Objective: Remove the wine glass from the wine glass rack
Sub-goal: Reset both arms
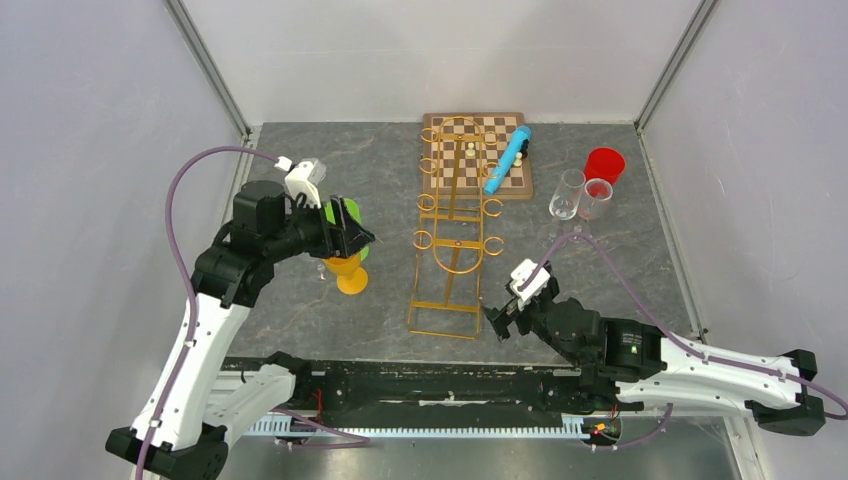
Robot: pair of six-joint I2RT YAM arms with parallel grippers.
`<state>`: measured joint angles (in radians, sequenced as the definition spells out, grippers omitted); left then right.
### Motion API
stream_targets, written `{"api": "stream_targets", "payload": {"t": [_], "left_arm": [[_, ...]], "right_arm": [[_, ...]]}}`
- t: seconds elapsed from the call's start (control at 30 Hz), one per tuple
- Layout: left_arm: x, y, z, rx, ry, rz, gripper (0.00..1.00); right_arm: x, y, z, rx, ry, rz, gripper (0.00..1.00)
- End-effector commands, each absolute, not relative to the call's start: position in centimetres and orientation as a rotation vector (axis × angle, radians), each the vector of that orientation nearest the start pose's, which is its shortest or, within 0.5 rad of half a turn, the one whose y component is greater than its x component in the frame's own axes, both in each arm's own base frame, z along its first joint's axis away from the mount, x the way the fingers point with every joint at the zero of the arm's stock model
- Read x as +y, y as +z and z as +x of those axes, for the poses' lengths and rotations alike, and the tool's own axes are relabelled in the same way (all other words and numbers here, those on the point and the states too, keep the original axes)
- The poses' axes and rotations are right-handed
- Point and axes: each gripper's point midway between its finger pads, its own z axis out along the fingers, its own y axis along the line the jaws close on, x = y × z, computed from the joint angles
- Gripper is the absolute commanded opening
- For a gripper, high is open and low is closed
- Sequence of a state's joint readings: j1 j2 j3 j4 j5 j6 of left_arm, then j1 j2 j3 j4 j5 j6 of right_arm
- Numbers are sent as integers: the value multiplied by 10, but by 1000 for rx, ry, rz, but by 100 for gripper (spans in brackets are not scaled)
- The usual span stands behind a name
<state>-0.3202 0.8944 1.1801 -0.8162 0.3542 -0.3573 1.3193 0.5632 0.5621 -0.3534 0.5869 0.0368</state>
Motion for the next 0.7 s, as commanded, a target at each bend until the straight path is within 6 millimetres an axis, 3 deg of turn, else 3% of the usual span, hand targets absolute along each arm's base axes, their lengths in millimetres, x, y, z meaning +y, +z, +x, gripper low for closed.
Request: {"api": "stream_targets", "payload": {"t": [0.0,0.37,0.67], "left_arm": [[-159,303,220,2066,-812,277,75],[-165,302,220,2009,-867,253,74],[-165,300,224,2000,-867,248,73]], "right_arm": [[184,219,165,1739,331,-561,98],[144,228,172,1754,320,-283,98],[133,220,178,1751,225,-269,98]]}}
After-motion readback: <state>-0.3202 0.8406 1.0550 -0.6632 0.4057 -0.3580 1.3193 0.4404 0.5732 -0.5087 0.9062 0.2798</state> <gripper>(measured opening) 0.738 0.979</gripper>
